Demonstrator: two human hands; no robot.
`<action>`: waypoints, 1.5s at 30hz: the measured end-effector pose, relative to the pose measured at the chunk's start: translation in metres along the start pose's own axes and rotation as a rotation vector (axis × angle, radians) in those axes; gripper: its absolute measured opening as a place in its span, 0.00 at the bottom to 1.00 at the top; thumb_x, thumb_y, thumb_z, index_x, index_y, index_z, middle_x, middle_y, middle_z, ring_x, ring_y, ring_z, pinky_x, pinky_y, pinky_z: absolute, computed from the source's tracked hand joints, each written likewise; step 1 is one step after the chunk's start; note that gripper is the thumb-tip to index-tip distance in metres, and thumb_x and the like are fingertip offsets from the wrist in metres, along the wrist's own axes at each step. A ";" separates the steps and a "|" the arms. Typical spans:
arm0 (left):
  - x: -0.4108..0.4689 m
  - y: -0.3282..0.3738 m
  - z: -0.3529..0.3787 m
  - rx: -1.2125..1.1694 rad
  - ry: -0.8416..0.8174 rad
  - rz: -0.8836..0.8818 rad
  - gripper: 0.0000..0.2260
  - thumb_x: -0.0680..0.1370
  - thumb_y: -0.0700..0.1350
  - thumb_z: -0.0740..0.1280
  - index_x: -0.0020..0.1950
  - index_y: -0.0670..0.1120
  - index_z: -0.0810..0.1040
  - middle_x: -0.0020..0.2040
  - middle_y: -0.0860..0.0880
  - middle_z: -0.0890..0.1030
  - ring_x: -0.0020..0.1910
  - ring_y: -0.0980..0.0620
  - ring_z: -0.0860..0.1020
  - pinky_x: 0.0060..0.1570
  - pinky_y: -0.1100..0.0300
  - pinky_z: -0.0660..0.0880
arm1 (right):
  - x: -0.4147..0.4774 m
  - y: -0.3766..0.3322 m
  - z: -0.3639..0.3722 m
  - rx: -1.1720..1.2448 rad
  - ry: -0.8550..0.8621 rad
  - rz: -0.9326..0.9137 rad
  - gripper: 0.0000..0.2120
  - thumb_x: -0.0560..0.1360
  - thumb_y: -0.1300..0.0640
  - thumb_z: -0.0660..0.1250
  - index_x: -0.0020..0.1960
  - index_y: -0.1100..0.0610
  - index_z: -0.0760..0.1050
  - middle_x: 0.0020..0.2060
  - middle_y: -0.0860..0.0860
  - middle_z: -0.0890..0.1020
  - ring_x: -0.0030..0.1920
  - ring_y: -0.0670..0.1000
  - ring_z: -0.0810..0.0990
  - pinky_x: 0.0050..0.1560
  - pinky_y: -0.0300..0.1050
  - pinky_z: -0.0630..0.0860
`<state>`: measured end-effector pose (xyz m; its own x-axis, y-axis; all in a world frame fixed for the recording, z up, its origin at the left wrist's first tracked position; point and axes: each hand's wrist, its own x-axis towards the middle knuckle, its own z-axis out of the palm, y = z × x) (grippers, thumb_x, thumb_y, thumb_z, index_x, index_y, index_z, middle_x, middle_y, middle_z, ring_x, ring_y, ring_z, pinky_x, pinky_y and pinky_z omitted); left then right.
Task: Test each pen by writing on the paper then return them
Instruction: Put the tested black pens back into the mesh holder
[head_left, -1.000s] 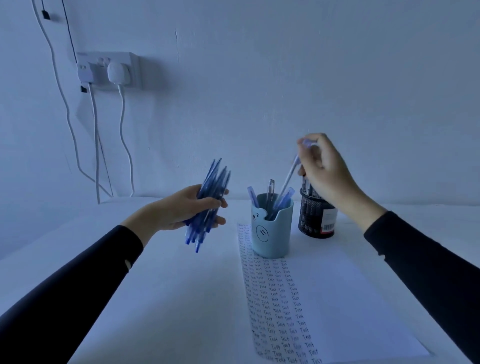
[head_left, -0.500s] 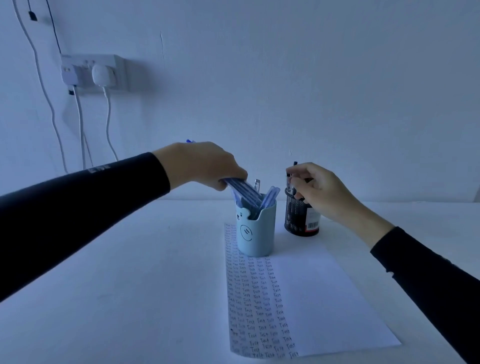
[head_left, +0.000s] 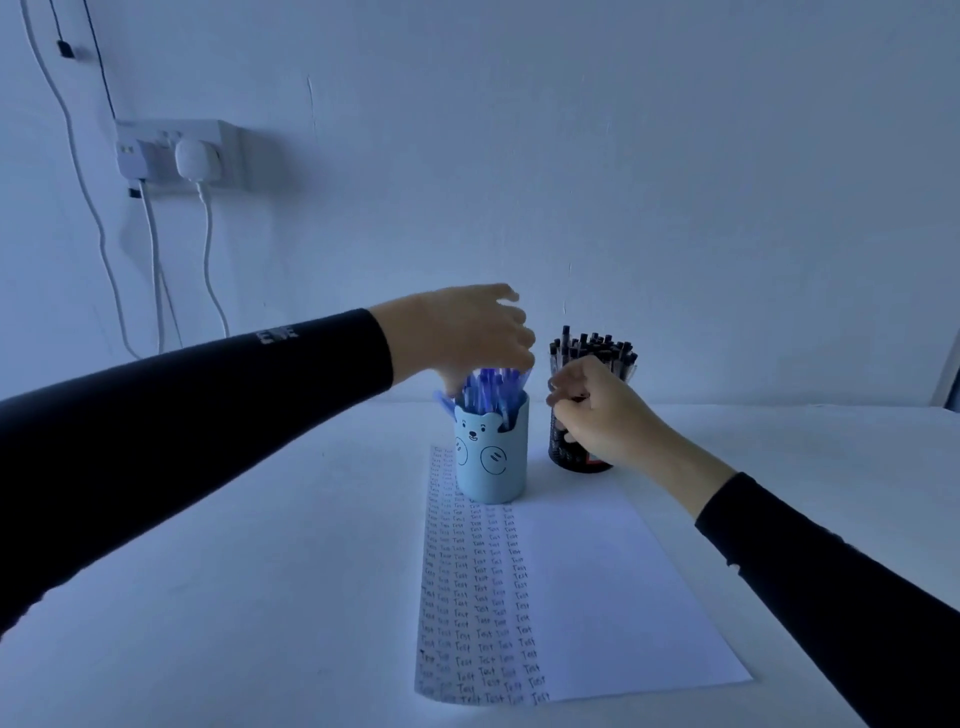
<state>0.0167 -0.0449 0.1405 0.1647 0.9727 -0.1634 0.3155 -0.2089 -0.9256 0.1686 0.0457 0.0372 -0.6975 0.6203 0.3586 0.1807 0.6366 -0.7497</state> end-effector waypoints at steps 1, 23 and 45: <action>-0.009 -0.005 -0.001 -0.064 0.073 -0.020 0.31 0.72 0.56 0.73 0.72 0.55 0.65 0.70 0.55 0.69 0.71 0.51 0.66 0.76 0.50 0.49 | -0.001 0.001 0.000 -0.016 -0.016 0.027 0.09 0.80 0.58 0.59 0.59 0.53 0.68 0.51 0.50 0.80 0.48 0.51 0.82 0.41 0.42 0.78; 0.017 0.141 0.097 -2.288 0.442 -0.627 0.29 0.70 0.58 0.74 0.67 0.52 0.70 0.60 0.52 0.80 0.58 0.55 0.79 0.59 0.56 0.77 | 0.011 0.079 -0.007 0.198 0.169 0.215 0.35 0.66 0.51 0.80 0.68 0.54 0.68 0.58 0.48 0.78 0.55 0.44 0.79 0.45 0.35 0.74; 0.035 0.136 0.114 -2.079 0.472 -0.883 0.25 0.76 0.58 0.67 0.70 0.49 0.68 0.61 0.54 0.76 0.60 0.56 0.74 0.48 0.70 0.71 | 0.025 0.073 -0.002 0.183 0.114 0.152 0.47 0.70 0.38 0.73 0.79 0.51 0.52 0.76 0.47 0.59 0.75 0.47 0.60 0.71 0.46 0.62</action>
<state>-0.0409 -0.0274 -0.0296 -0.4709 0.8330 0.2904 0.5516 0.0211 0.8339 0.1661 0.1087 -0.0076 -0.5877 0.7567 0.2864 0.1418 0.4448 -0.8843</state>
